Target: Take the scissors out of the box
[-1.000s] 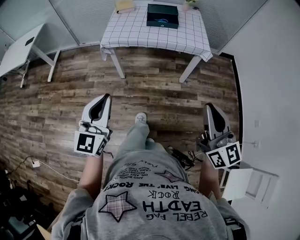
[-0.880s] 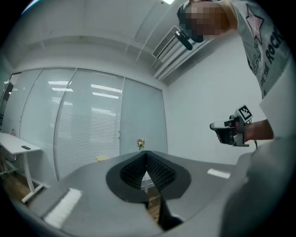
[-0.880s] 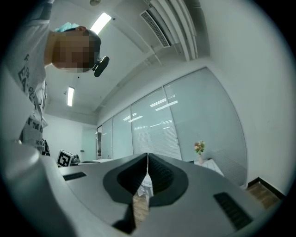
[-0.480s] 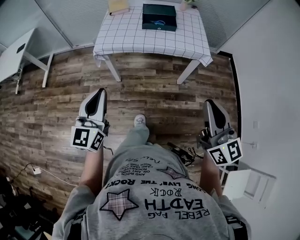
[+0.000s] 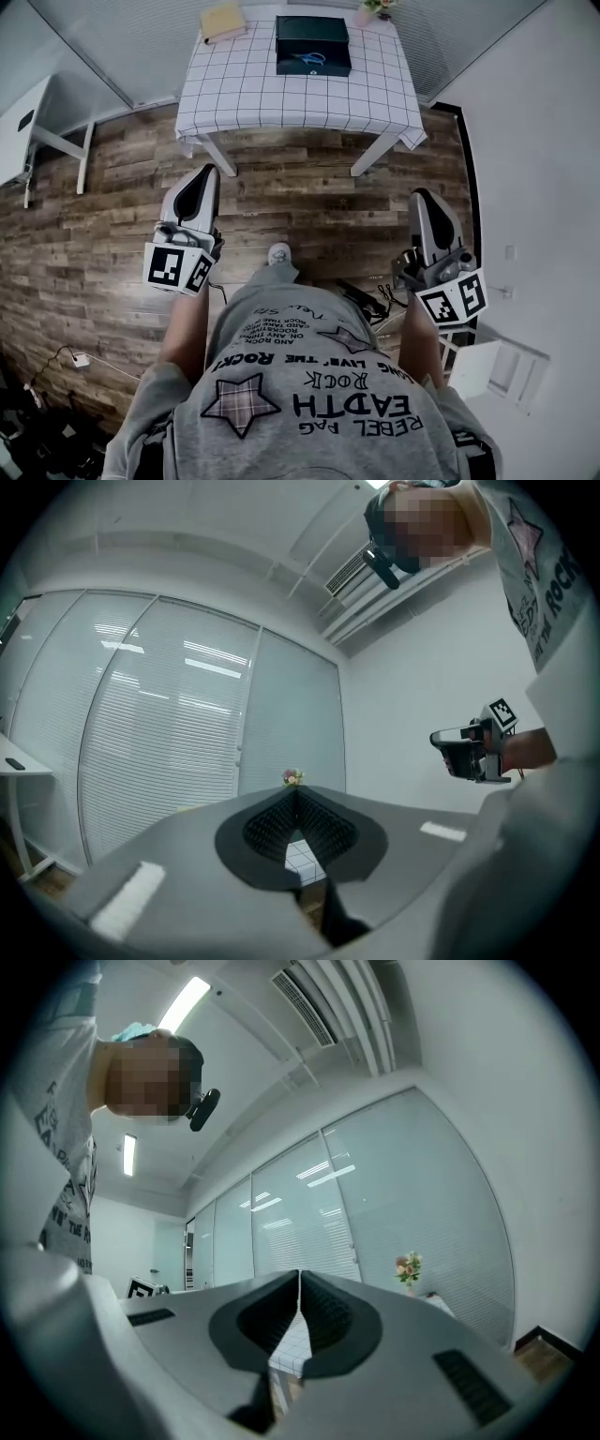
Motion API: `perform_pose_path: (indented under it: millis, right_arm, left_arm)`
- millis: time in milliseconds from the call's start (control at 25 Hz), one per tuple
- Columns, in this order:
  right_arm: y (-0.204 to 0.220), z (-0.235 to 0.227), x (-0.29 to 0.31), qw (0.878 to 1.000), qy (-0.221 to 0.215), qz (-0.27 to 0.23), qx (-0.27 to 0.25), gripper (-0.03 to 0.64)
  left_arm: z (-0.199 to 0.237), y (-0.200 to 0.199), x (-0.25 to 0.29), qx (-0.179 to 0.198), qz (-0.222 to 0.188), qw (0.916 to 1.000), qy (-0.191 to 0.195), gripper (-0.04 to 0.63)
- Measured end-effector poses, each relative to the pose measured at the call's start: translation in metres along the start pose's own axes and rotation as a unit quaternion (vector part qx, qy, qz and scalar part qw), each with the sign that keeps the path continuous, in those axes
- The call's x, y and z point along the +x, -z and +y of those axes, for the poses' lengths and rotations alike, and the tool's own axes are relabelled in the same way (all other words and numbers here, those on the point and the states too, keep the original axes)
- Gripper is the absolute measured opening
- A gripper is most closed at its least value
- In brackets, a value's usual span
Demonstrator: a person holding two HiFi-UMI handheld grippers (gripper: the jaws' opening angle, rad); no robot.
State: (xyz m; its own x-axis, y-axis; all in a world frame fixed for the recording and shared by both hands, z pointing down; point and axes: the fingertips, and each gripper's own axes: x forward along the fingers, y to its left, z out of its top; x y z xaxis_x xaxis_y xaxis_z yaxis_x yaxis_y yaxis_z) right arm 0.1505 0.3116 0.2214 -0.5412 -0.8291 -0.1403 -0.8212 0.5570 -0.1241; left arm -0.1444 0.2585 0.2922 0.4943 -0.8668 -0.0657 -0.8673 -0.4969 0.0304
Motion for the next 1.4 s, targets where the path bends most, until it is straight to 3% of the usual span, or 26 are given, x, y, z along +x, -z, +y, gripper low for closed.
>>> perform_pose_path:
  millis: [360,720,1040,1400]
  right_arm:
    - [0.007,-0.026,0.043,0.999,0.020,-0.017,0.031,0.015]
    - [0.024,-0.031,0.068,0.999,0.020,0.010,0.032,0.017]
    - [0.039,-0.039,0.111,0.999,-0.019,0.034,0.013,0.017]
    - [0.028,-0.089,0.171,0.998,-0.053,0.022,0.021,0.017]
  left_arm:
    - [0.036,0.005,0.044,-0.001,0.003,0.9999,0.014,0.009]
    - [0.044,0.018,0.065,-0.012,0.018,0.9994,0.026,0.009]
    - [0.061,0.029,0.083,-0.023,0.022,0.9994,0.010,0.009]
    - [0.079,0.014,0.140,0.001,0.016,0.9998,-0.011,0.009]
